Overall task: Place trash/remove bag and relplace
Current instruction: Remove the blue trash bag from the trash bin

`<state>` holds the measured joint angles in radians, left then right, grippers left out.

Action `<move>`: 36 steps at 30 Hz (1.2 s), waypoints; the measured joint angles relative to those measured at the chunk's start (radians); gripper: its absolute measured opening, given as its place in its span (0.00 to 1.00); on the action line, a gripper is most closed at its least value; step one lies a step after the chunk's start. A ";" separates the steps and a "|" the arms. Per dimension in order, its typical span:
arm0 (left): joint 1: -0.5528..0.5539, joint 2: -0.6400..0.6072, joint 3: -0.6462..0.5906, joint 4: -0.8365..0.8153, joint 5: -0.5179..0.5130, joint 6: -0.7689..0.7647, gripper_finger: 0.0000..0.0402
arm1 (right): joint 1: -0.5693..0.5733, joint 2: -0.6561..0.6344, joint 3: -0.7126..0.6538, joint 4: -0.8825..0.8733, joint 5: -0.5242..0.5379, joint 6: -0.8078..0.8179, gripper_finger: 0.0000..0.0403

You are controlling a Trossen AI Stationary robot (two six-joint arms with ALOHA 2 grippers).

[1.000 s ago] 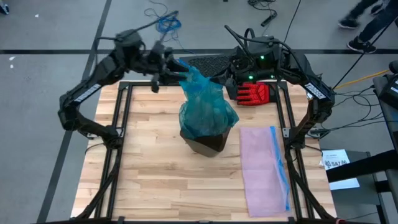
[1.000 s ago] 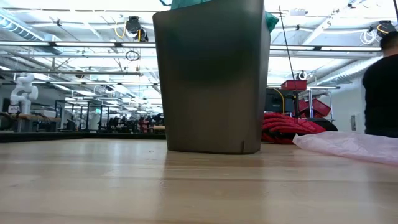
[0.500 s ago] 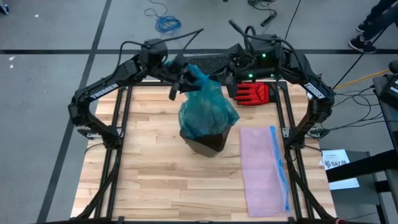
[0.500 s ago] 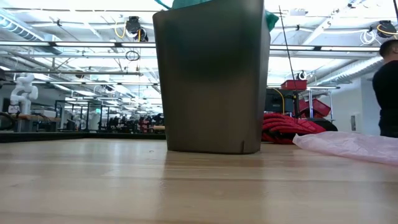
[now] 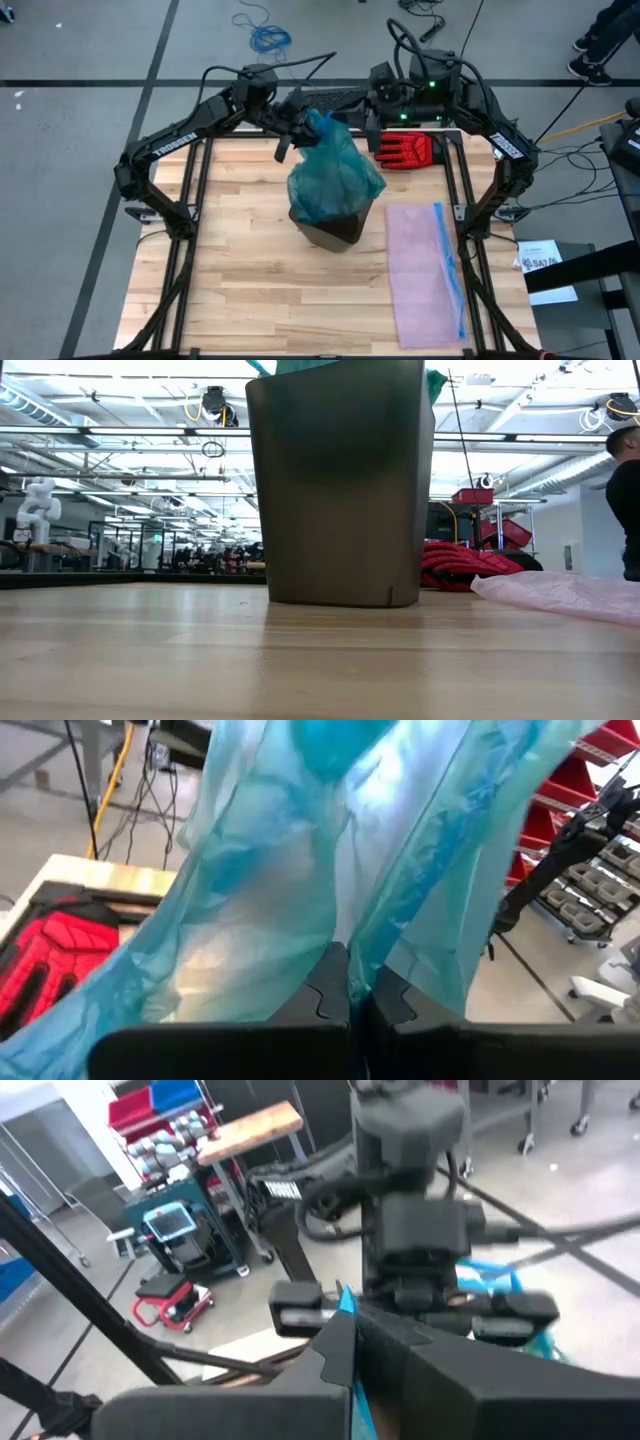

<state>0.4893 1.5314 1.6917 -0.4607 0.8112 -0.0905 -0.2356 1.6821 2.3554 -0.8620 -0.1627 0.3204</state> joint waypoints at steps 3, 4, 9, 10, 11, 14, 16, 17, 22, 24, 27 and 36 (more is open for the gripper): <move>0.000 0.000 0.000 -0.018 0.000 0.005 0.00 | 0.000 0.000 0.000 0.039 0.000 -0.013 0.00; 0.000 0.000 0.000 -0.026 0.000 0.013 0.00 | 0.000 0.000 0.000 0.053 0.000 -0.018 0.00; 0.000 0.000 0.000 -0.055 -0.007 0.027 0.00 | -0.001 -0.001 0.000 0.107 0.000 -0.035 0.00; 0.000 0.000 0.000 -0.054 -0.007 0.028 0.00 | -0.001 -0.001 0.000 0.118 0.000 -0.039 0.00; 0.000 0.000 0.000 -0.054 -0.007 0.029 0.00 | -0.001 -0.001 0.000 0.128 0.000 -0.044 0.00; 0.000 0.000 0.000 -0.062 -0.014 0.050 0.00 | -0.001 -0.001 0.000 0.164 0.001 -0.051 0.00; 0.000 0.000 0.000 -0.073 -0.027 0.054 0.00 | -0.001 -0.001 0.000 0.181 0.002 -0.056 0.00; 0.000 0.002 0.000 -0.078 -0.028 0.055 0.00 | -0.001 -0.001 0.000 0.187 0.002 -0.057 0.00; 0.000 0.010 -0.001 -0.057 -0.036 0.047 0.00 | -0.007 -0.001 0.000 0.155 0.003 -0.064 0.00; 0.005 0.005 -0.002 -0.014 -0.038 0.046 0.00 | -0.007 -0.002 0.002 0.123 0.007 -0.068 0.00; 0.028 -0.025 -0.002 0.042 -0.044 0.043 0.00 | -0.007 -0.002 0.002 0.094 0.008 -0.075 0.00; 0.111 -0.102 -0.001 0.050 -0.067 0.027 0.16 | -0.007 -0.002 0.002 0.043 0.010 -0.094 0.00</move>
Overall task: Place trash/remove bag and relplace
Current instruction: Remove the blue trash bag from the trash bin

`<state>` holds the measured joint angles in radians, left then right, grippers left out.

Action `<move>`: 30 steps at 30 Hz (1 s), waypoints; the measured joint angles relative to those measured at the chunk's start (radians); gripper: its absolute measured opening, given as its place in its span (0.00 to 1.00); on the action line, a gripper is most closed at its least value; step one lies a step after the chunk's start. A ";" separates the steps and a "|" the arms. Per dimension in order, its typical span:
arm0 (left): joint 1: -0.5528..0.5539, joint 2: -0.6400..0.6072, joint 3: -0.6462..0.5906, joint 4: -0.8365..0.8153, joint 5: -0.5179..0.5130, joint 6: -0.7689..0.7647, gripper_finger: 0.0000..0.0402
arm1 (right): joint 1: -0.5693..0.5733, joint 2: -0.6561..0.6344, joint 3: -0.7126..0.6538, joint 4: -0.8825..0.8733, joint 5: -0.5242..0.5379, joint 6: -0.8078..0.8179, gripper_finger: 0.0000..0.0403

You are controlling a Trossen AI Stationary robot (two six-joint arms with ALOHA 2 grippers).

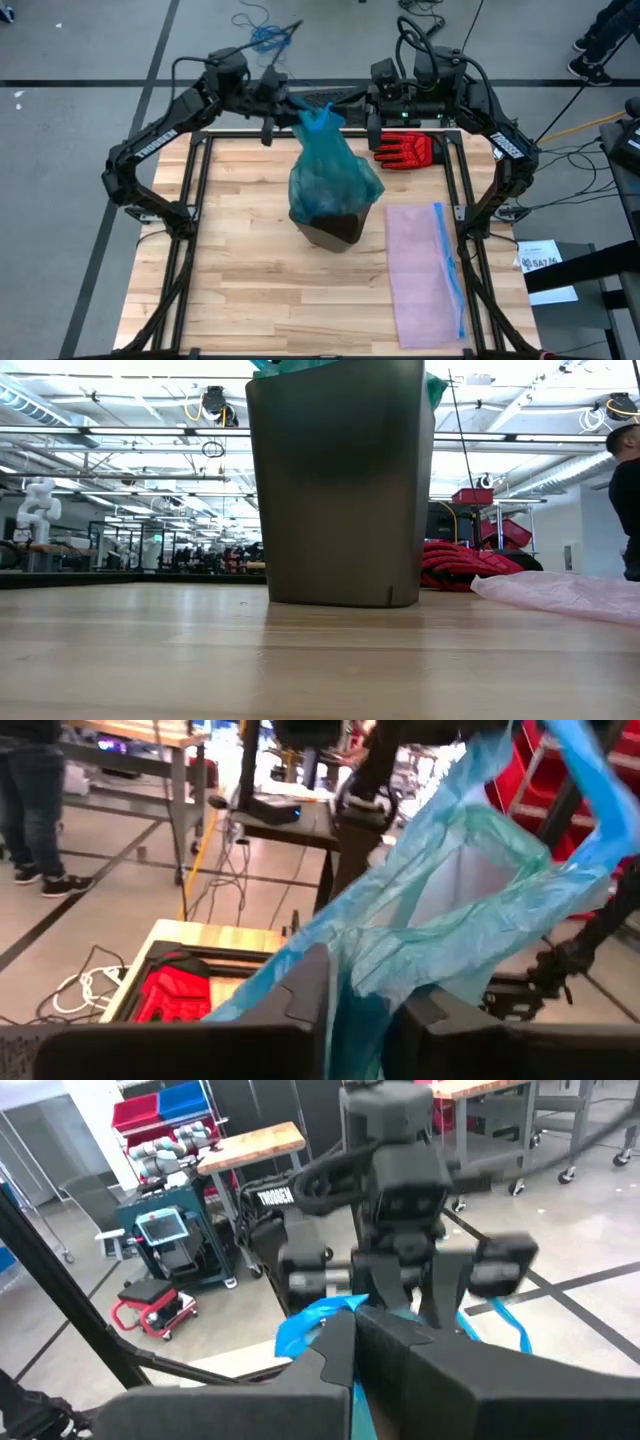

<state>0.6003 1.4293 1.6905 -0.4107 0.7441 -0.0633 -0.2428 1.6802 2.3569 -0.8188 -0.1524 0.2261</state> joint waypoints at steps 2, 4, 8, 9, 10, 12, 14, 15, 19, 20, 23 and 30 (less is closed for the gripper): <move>0.016 -0.008 0.000 0.002 0.000 -0.030 0.22 | 0.000 0.000 0.000 0.001 0.000 -0.005 0.00; 0.027 -0.012 0.000 0.000 0.000 -0.037 0.28 | 0.000 0.000 0.000 0.001 0.000 -0.007 0.00; 0.035 -0.017 0.000 0.003 0.006 -0.037 0.39 | 0.000 0.000 0.000 0.000 0.000 -0.008 0.00; 0.035 -0.021 0.000 0.004 0.013 -0.039 0.42 | 0.000 0.000 0.000 0.000 0.000 -0.009 0.00; 0.034 -0.026 0.000 0.004 0.024 -0.049 0.45 | 0.000 0.000 0.000 -0.001 0.000 -0.011 0.00; 0.029 -0.032 0.000 0.013 0.062 -0.073 0.49 | 0.000 0.000 0.000 -0.001 0.000 -0.011 0.00; 0.018 -0.038 0.000 0.012 0.117 -0.090 0.53 | -0.002 0.000 0.000 -0.002 0.000 -0.011 0.00; 0.015 -0.041 0.000 0.003 0.169 -0.107 0.54 | -0.004 0.000 0.000 -0.002 0.000 -0.011 0.00; -0.012 -0.049 0.000 0.005 0.400 -0.175 0.56 | -0.019 0.001 0.000 -0.004 0.000 -0.011 0.00; -0.018 -0.052 0.000 0.005 0.432 -0.196 0.56 | -0.023 0.001 0.000 -0.005 0.000 -0.011 0.00; -0.028 -0.067 0.000 0.005 0.456 -0.239 0.56 | -0.037 0.001 0.000 -0.017 0.000 -0.012 0.00; -0.002 -0.099 0.000 0.046 0.336 -0.246 0.56 | -0.047 0.001 -0.001 -0.043 0.000 -0.036 0.00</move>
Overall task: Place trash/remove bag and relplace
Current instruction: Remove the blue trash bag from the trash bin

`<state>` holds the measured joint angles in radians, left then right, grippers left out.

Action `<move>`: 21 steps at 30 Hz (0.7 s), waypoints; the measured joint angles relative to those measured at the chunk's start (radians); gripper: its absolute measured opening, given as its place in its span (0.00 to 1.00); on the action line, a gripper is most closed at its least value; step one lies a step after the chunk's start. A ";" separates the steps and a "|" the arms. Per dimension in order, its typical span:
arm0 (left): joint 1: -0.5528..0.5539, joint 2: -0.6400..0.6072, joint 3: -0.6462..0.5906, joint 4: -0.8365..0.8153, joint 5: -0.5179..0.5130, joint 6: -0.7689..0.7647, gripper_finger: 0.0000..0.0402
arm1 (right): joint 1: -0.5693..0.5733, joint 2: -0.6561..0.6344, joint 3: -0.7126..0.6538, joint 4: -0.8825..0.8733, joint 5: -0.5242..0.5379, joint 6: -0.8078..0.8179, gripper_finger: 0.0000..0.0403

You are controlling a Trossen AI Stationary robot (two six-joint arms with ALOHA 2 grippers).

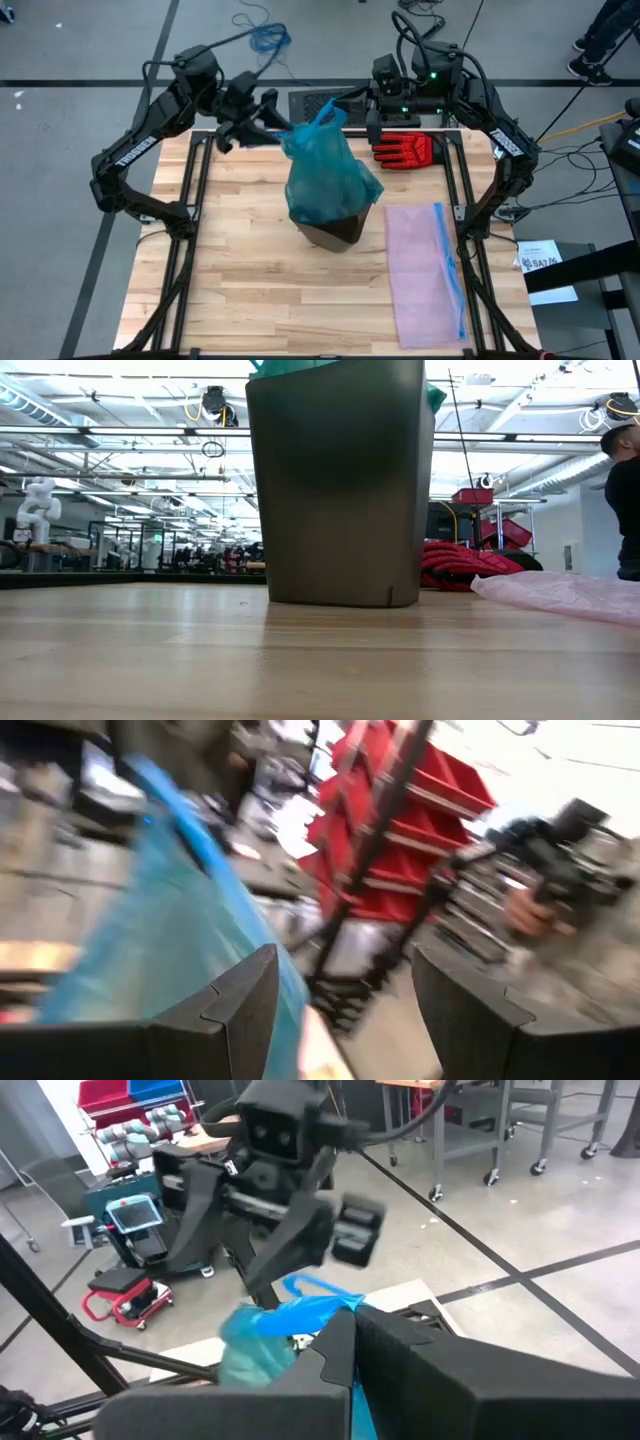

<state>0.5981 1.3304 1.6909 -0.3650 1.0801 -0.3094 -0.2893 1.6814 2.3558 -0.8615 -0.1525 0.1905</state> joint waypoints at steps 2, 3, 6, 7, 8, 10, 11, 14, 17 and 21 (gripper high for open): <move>0.006 0.002 0.000 0.026 -0.044 -0.015 0.56 | 0.000 0.000 0.000 0.002 0.000 -0.010 0.00; 0.006 0.008 0.000 0.045 -0.059 -0.039 0.56 | 0.000 0.001 0.000 0.002 0.000 -0.013 0.00; 0.003 0.038 0.002 0.103 -0.075 -0.130 0.56 | 0.000 0.006 0.000 0.002 -0.001 -0.022 0.00; 0.003 0.050 0.002 0.117 -0.079 -0.151 0.56 | 0.000 0.010 0.000 0.003 -0.001 -0.028 0.00; 0.002 0.061 0.002 0.131 -0.085 -0.157 0.56 | 0.000 0.014 0.000 0.004 -0.002 -0.031 0.00; -0.003 0.074 0.000 0.162 -0.106 -0.158 0.56 | 0.000 0.021 0.000 -0.001 -0.004 -0.036 0.00; -0.007 0.077 0.000 0.183 -0.111 -0.158 0.56 | 0.000 0.027 0.000 0.000 -0.005 -0.041 0.00; -0.013 0.079 0.001 0.222 -0.117 -0.157 0.56 | 0.000 0.043 -0.001 -0.003 -0.005 -0.053 0.00; -0.019 0.089 0.002 0.212 -0.139 -0.157 0.56 | 0.000 0.057 -0.001 -0.003 -0.005 -0.057 0.00; -0.023 0.105 0.002 0.158 -0.159 -0.157 0.56 | 0.000 0.069 -0.001 0.018 -0.005 -0.057 0.00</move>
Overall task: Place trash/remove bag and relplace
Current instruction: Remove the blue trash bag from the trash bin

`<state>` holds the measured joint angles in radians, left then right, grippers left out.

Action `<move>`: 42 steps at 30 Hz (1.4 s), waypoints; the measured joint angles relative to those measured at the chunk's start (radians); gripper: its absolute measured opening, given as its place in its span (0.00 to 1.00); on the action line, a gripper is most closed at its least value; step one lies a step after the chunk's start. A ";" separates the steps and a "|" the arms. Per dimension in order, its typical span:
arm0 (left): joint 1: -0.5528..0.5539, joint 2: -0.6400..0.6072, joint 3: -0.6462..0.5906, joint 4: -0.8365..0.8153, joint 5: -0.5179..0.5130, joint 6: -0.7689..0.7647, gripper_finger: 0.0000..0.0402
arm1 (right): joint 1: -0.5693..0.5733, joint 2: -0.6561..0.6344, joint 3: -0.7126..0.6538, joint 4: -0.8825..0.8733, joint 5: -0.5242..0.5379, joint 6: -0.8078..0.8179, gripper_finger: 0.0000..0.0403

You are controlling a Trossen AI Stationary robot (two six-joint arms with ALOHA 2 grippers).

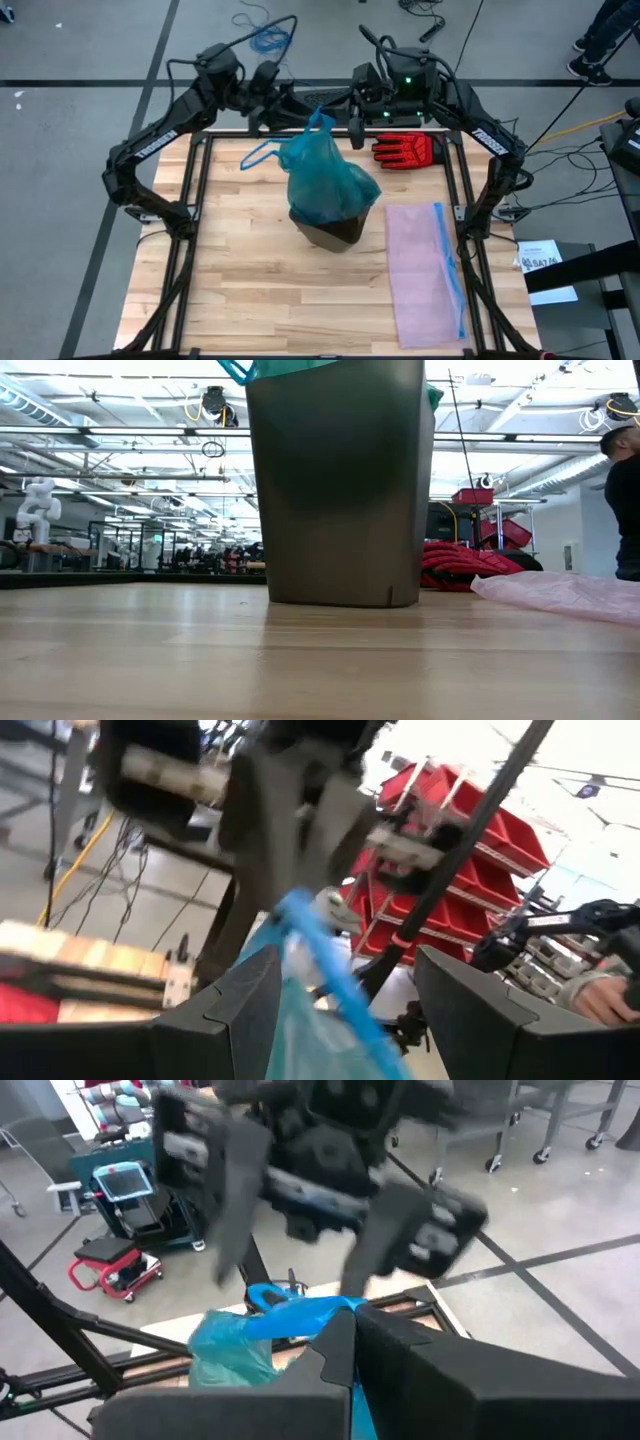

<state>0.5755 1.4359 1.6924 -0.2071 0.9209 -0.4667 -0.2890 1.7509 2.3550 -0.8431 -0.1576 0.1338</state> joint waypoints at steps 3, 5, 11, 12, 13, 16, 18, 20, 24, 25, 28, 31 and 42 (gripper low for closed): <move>-0.001 0.012 0.000 -0.048 -0.029 0.002 0.56 | 0.000 0.001 0.000 0.014 0.000 0.001 0.00; -0.001 0.021 0.000 -0.060 -0.046 0.002 0.56 | 0.000 0.001 0.000 0.018 -0.001 0.001 0.00; 0.000 0.027 0.000 -0.062 -0.087 0.003 0.48 | 0.000 0.001 0.000 0.024 -0.001 0.003 0.00; 0.000 0.027 0.000 -0.062 -0.088 0.003 0.44 | 0.000 0.001 0.000 0.024 -0.001 0.003 0.00; 0.000 0.027 0.000 -0.063 -0.089 0.002 0.39 | 0.000 0.001 0.000 0.024 -0.001 0.003 0.00; 0.000 0.027 0.000 -0.062 -0.089 0.002 0.22 | 0.000 0.001 0.000 0.020 -0.001 0.003 0.00; 0.000 0.027 0.000 -0.052 -0.089 0.001 0.08 | 0.000 0.001 0.000 0.017 -0.001 0.001 0.00; 0.000 0.027 0.000 -0.034 -0.089 0.002 0.03 | 0.000 0.001 0.000 0.011 -0.001 -0.001 0.00; 0.013 0.027 0.000 0.018 -0.089 0.002 0.01 | 0.000 -0.011 0.000 -0.018 0.000 -0.007 0.04; 0.014 0.027 0.001 0.021 -0.089 0.002 0.01 | 0.000 -0.018 0.000 -0.019 0.001 -0.007 0.07; 0.014 0.027 0.021 0.009 -0.090 0.008 0.00 | 0.000 -0.044 0.002 -0.029 0.041 -0.007 0.17; 0.022 0.026 0.038 0.014 -0.089 0.032 0.00 | 0.000 -0.064 0.002 -0.068 0.099 0.009 0.30; 0.080 0.026 0.060 0.014 -0.090 0.043 0.00 | 0.164 -0.016 0.002 -0.067 0.386 0.185 0.65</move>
<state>0.6557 1.4620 1.7527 -0.1928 0.8307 -0.4239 -0.1252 1.7349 2.3569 -0.9104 0.2286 0.3190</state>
